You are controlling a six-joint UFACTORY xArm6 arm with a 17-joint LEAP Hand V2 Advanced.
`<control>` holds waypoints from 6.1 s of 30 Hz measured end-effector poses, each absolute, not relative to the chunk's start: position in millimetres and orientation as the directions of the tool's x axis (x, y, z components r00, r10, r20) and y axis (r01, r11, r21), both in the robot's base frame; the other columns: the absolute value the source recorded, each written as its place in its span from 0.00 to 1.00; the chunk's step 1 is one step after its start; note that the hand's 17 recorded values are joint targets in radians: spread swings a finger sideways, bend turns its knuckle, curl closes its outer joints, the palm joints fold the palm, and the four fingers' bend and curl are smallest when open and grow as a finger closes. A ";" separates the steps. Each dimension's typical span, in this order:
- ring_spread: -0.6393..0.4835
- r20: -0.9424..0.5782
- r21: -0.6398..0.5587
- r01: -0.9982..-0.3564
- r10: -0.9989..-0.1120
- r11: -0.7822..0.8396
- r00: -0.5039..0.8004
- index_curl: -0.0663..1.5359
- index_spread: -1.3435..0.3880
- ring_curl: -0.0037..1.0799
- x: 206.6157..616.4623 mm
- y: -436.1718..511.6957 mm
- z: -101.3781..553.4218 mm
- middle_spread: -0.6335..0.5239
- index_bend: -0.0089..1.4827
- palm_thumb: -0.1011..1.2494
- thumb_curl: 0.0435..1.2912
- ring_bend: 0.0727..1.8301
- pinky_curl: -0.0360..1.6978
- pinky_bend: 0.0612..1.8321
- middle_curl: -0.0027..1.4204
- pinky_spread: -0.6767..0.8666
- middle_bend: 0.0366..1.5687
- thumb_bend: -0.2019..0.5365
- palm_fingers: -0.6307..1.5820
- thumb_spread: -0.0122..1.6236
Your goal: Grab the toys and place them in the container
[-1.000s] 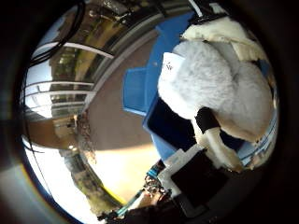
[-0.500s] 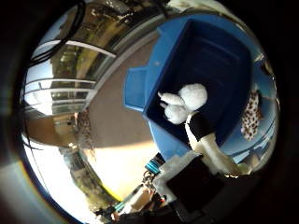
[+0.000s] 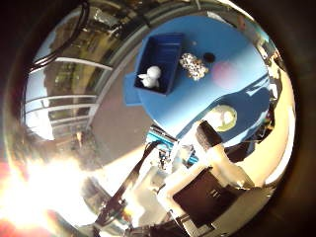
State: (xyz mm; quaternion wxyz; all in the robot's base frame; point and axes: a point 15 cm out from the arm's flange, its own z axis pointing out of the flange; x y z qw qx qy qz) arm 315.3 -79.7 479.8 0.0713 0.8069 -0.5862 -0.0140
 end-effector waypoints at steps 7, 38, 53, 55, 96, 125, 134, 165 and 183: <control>0.84 0.033 0.231 -0.949 -0.974 -0.213 0.226 0.16 0.62 0.28 270.8 -173.3 415.1 0.64 0.10 0.57 0.31 0.21 0.19 0.40 0.26 0.76 0.11 0.23 0.30 0.67; 0.71 -0.029 0.279 -0.909 -0.949 -0.310 0.315 0.14 0.63 0.43 336.4 -159.1 163.5 0.47 0.07 0.66 0.32 0.48 0.15 0.42 0.36 0.70 0.35 0.25 0.62 0.66; 0.49 0.034 0.038 -0.948 -0.948 -0.317 0.318 0.11 0.35 0.72 391.2 -131.7 240.9 0.28 0.49 0.83 0.45 0.72 0.34 0.83 0.70 0.59 0.64 0.27 0.75 0.60; 0.48 0.023 0.047 -0.949 -0.949 -0.313 0.314 0.11 0.33 0.74 392.0 -126.3 262.0 0.28 0.54 0.83 0.47 0.73 0.36 0.84 0.73 0.57 0.66 0.26 0.73 0.61; 0.46 -0.133 -0.250 -0.891 -0.898 -0.379 0.419 0.13 0.29 0.80 536.4 336.7 319.8 0.28 0.89 0.81 0.65 0.86 0.49 0.92 0.90 0.51 0.78 0.25 0.62 0.64; 0.82 -0.105 -0.199 -0.898 -0.902 -0.393 0.419 0.11 0.54 0.31 543.1 268.7 333.4 0.59 0.26 0.55 0.40 0.28 0.27 0.49 0.33 0.73 0.08 0.23 0.26 0.66; 0.84 -0.103 -0.097 -0.949 -0.946 -0.299 0.308 0.14 0.66 0.29 529.2 174.8 357.6 0.68 0.14 0.55 0.36 0.28 0.22 0.44 0.28 0.76 0.11 0.23 0.34 0.65; 0.85 -0.018 0.278 -0.944 -0.984 -0.177 0.179 0.17 0.77 0.28 534.5 78.6 180.6 0.70 0.11 0.53 0.32 0.26 0.16 0.43 0.27 0.75 0.10 0.23 0.35 0.68; 0.60 0.064 0.396 -0.897 -0.969 -0.196 0.240 0.09 0.53 0.57 510.1 70.5 165.4 0.40 0.18 0.67 0.35 0.69 0.25 0.67 0.56 0.66 0.55 0.29 0.77 0.65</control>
